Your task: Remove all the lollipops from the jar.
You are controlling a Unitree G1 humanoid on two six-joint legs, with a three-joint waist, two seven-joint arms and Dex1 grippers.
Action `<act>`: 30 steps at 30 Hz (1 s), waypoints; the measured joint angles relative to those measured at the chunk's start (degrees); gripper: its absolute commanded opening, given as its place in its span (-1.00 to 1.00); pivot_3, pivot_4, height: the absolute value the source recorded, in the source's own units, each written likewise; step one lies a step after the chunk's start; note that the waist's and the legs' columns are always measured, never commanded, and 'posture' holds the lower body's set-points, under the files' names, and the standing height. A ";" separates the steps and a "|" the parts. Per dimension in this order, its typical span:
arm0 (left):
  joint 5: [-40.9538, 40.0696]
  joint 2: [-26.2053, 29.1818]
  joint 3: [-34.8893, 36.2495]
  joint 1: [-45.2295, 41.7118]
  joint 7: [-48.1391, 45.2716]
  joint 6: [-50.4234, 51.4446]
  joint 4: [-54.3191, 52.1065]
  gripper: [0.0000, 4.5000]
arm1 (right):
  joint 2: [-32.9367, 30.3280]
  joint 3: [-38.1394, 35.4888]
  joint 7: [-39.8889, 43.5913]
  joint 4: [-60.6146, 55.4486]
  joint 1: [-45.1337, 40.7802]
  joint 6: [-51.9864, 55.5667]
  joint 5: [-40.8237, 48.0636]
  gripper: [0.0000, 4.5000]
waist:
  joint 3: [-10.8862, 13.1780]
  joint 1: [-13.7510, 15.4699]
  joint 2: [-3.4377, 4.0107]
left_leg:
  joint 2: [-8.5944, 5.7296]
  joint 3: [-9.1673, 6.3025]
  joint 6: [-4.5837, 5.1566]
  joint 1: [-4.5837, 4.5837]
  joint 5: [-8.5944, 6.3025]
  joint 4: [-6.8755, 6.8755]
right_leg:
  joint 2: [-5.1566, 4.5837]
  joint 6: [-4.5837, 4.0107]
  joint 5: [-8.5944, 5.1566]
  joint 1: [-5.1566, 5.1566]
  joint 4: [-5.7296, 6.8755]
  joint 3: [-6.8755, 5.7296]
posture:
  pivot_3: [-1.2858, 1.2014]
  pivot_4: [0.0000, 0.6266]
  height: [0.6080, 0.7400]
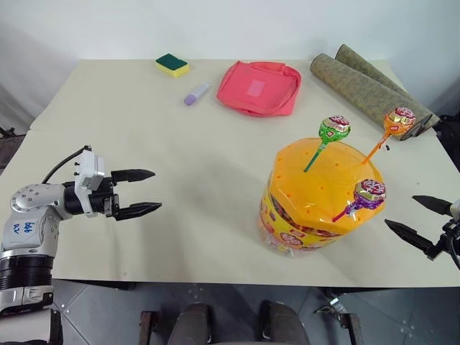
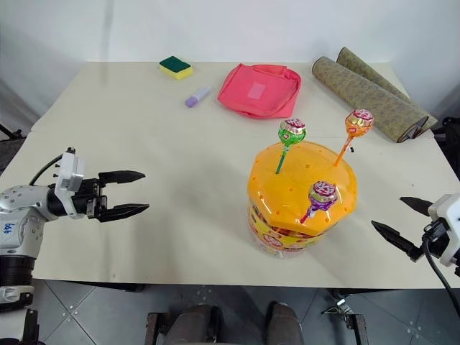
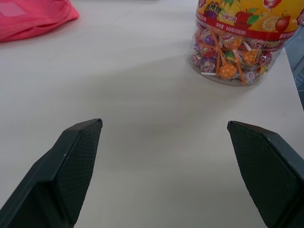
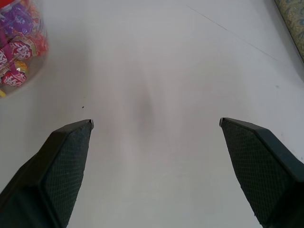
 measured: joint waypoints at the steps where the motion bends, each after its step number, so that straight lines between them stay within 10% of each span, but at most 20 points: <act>1: 0.00 0.00 -0.10 -0.12 -0.22 -0.23 0.02 1.00 | 0.00 0.00 0.00 0.00 -0.01 -0.01 0.00 0.99 | 0.00 -0.01 0.00 | 0.00 0.00 0.00 0.00 0.00 0.00 | 0.00 0.00 0.00 0.00 0.00 0.00 | 0.03 -0.52 1.00; 14: -0.09 -0.05 -0.20 -1.60 1.34 3.59 -0.57 1.00 | 0.00 -0.32 0.37 -0.17 -0.26 0.21 0.62 0.99 | 0.00 0.06 0.00 | 0.00 0.01 0.01 0.01 0.00 0.05 | 0.00 0.00 0.00 0.00 0.07 0.02 | 0.03 -0.52 1.00; 30: -4.23 -1.41 -6.72 -23.37 -1.59 12.19 -6.97 1.00 | -1.97 -12.87 5.68 -13.23 4.22 11.77 14.71 0.99 | 0.11 0.22 -0.22 | -0.05 0.03 0.05 0.04 -0.03 0.22 | -0.04 0.01 0.01 0.05 0.19 0.09 | 0.03 -0.52 1.00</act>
